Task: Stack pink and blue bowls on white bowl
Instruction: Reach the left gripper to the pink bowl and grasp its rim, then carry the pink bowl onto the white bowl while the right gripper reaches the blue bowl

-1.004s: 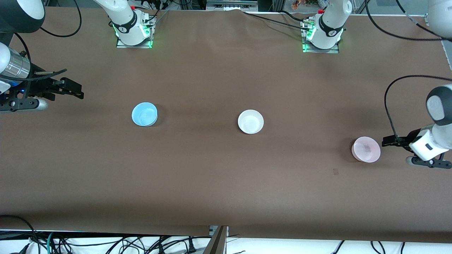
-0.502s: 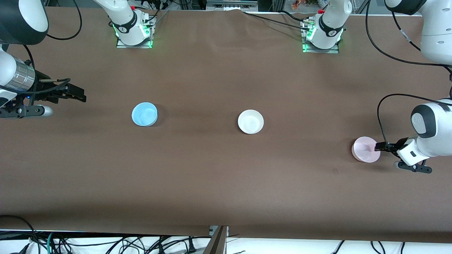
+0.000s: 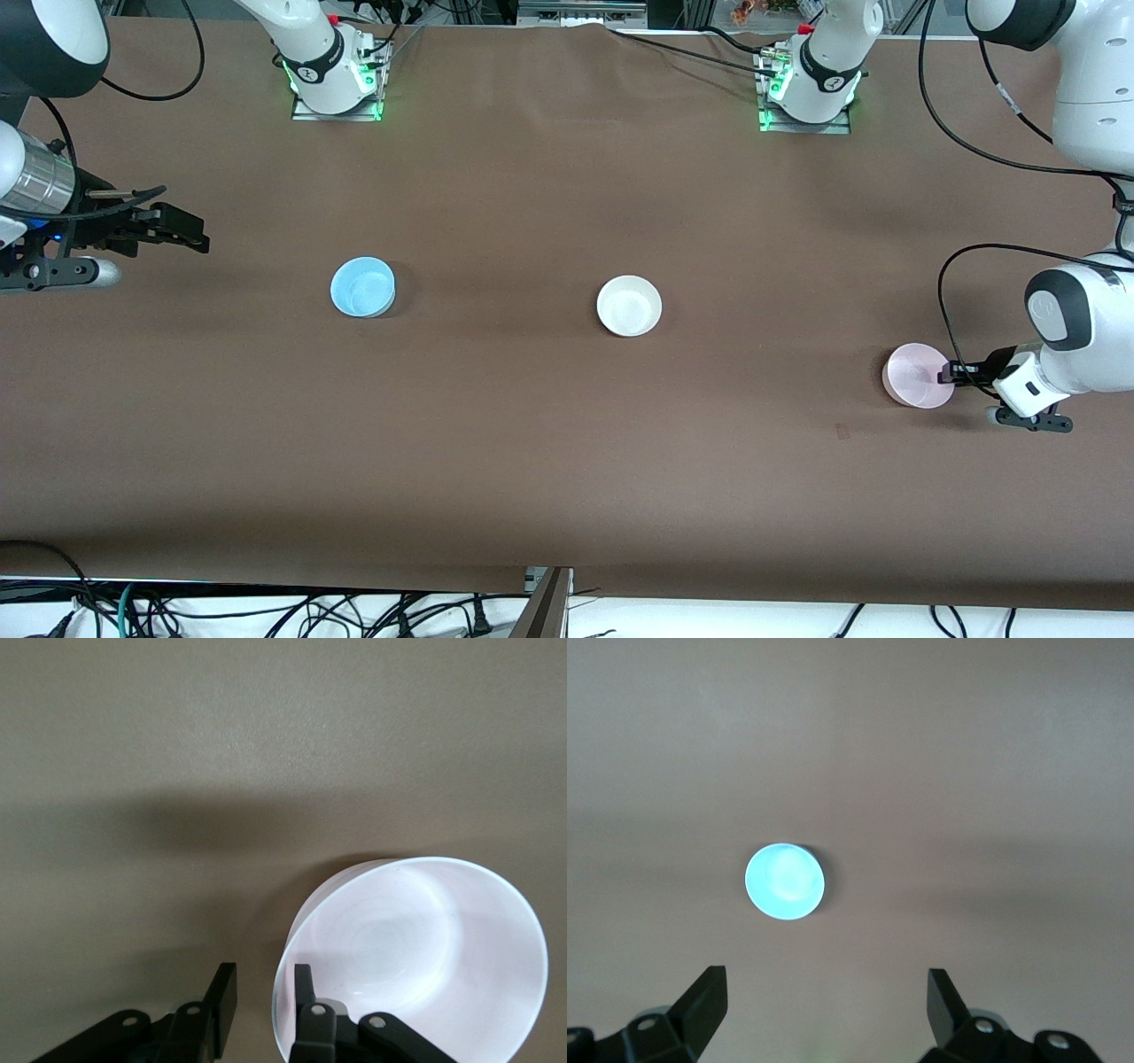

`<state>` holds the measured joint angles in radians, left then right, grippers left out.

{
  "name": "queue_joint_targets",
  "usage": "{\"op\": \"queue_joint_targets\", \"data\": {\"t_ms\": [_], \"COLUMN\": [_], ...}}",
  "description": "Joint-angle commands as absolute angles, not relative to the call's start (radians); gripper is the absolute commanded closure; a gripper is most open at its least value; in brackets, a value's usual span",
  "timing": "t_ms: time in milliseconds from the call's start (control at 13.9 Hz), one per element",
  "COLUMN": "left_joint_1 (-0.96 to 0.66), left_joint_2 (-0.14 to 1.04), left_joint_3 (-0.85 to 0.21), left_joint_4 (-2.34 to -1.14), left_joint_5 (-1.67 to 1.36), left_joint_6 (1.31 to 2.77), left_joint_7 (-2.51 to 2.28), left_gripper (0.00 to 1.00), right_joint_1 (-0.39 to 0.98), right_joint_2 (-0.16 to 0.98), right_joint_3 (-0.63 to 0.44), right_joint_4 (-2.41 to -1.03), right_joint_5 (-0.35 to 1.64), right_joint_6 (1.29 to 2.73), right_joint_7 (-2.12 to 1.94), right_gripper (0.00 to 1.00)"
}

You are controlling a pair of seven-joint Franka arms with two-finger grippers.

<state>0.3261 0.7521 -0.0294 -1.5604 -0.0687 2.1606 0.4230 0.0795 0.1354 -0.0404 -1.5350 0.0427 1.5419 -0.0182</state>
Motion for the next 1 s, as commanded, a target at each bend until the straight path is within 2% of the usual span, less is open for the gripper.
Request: {"op": "queue_joint_targets", "data": {"t_ms": [0,430,717,933], "left_joint_1": [0.339,0.315,0.266,0.192], "left_joint_2": [0.761,0.732,0.677,0.623], "left_joint_3": [-0.04,-0.043,-0.054,-0.092], "left_joint_4": [-1.536,-1.523,-1.43,-1.394], "left_joint_5": [-0.109,-0.106,-0.11,-0.11], "left_joint_6": [2.157,2.113,1.892,1.754], "left_joint_7": [0.459,0.457,0.445,0.258], "left_gripper": [1.0,1.0,1.0,1.0], "right_joint_1": [0.072,0.083,0.084,0.084], "right_joint_2": [0.138,0.137,0.126,0.071], "right_joint_3": [-0.04,-0.035,-0.025,-0.011], "right_joint_4": [-1.517,-1.548,-1.621,-1.796], "right_joint_5": [0.058,0.044,0.041,0.038], "right_joint_6": [1.465,1.473,1.514,1.642], "right_joint_7": [-0.081,-0.117,-0.117,-0.115], "right_gripper": [0.0,0.0,0.0,0.0]}}
